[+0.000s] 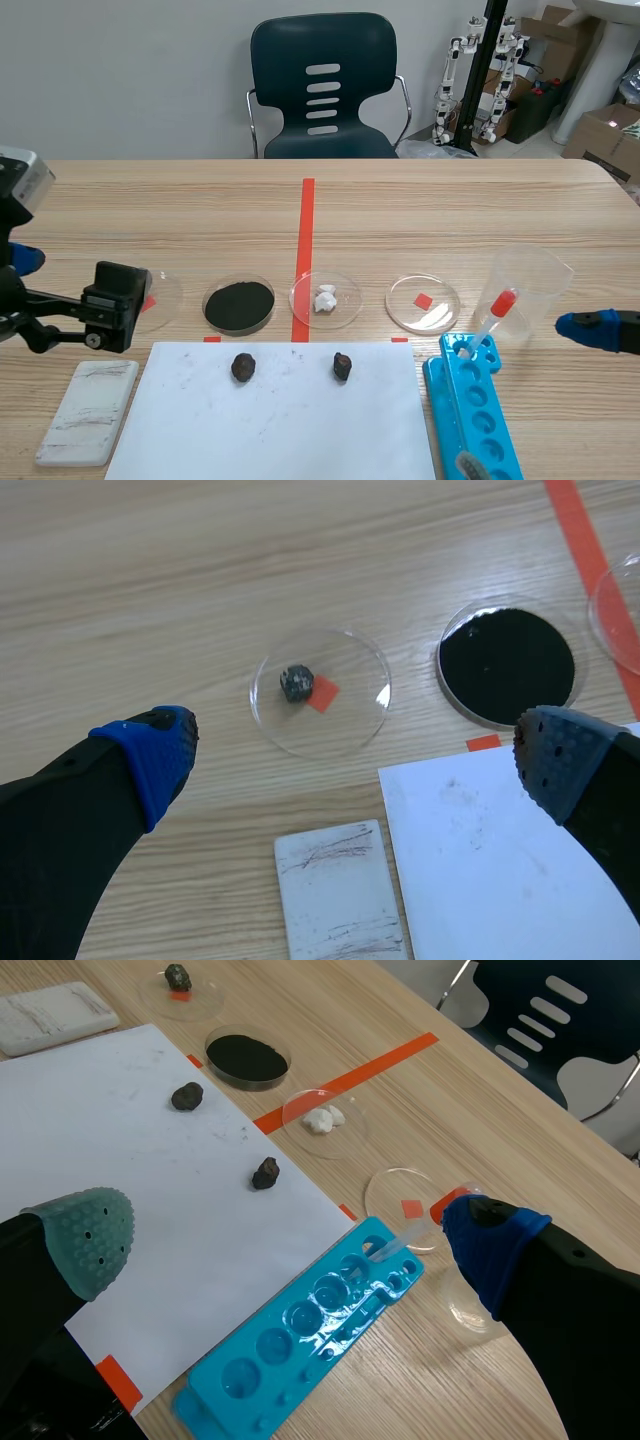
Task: Return to the home posture
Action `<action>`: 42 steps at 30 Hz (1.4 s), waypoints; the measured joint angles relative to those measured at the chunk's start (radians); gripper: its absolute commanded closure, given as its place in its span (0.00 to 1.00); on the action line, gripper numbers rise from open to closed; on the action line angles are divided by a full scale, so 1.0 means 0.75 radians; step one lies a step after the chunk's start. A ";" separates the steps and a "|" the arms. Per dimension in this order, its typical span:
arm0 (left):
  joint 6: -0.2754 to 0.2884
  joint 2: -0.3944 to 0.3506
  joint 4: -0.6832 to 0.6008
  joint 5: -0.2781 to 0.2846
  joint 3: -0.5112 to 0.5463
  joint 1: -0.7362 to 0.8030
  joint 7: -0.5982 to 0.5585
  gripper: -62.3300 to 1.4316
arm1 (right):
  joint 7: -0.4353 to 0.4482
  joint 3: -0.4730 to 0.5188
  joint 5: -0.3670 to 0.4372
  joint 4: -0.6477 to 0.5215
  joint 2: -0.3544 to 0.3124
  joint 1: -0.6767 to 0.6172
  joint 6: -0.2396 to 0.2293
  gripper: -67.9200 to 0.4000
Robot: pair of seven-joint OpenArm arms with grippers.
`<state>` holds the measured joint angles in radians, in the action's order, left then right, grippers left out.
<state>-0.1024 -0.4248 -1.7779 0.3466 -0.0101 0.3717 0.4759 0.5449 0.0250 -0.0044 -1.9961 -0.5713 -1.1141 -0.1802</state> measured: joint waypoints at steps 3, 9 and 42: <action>0.055 -0.011 -0.096 0.004 0.082 0.124 -0.108 0.00 | 0.000 0.000 0.000 0.000 -0.001 0.000 0.001 0.04; 0.214 -0.011 -0.276 0.004 0.138 0.368 -0.398 0.00 | 0.000 0.000 0.000 0.000 0.000 0.000 0.000 0.04; 0.586 0.170 -0.417 -0.078 0.136 0.686 -0.591 0.00 | 0.000 0.000 0.000 0.000 0.000 0.000 0.001 0.04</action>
<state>0.3374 -0.2970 -2.0907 0.2882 0.0921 0.8864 0.0330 0.5449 0.0250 -0.0044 -1.9961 -0.5713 -1.1141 -0.1799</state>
